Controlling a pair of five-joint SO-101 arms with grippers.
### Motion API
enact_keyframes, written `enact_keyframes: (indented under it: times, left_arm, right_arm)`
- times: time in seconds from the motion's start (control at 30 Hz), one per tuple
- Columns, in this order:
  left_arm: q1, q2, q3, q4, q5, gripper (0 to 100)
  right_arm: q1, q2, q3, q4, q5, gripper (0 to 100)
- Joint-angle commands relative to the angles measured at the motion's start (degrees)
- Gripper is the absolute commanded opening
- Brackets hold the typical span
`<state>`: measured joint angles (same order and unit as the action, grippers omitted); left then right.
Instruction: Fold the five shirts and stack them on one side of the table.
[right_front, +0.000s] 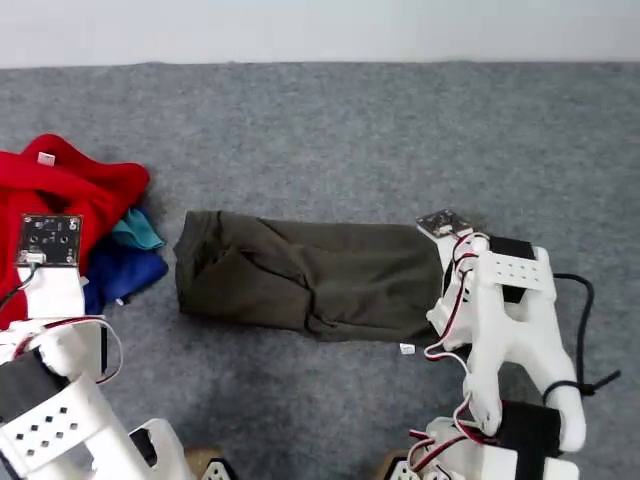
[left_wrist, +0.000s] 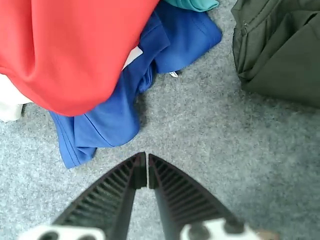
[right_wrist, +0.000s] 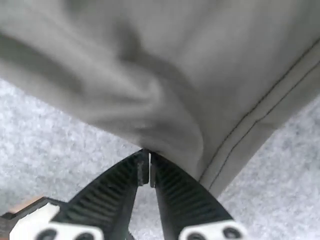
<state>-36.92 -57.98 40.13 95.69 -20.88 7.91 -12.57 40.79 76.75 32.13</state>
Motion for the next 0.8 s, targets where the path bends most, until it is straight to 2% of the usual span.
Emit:
enact_keyframes:
  times: [0.0,0.3,0.47,0.77]
  left_arm:
    - [0.26,-0.79,-0.75,0.00,0.26,2]
    - [0.18,-0.88,-0.75,0.18,0.26,2]
    - [0.18,-0.88,-0.66,0.09,0.35,2]
    - [0.18,-0.88,-0.40,-0.09,0.26,2]
  right_arm:
    - [1.71,-4.88,-2.90,2.95,0.44,0.9]
    - [1.89,-10.59,-4.48,3.82,0.44,1.1]
    - [1.71,-11.65,-11.08,6.29,0.00,11.8]
    - [2.07,-1.27,-13.19,-12.62,-8.00,14.3]
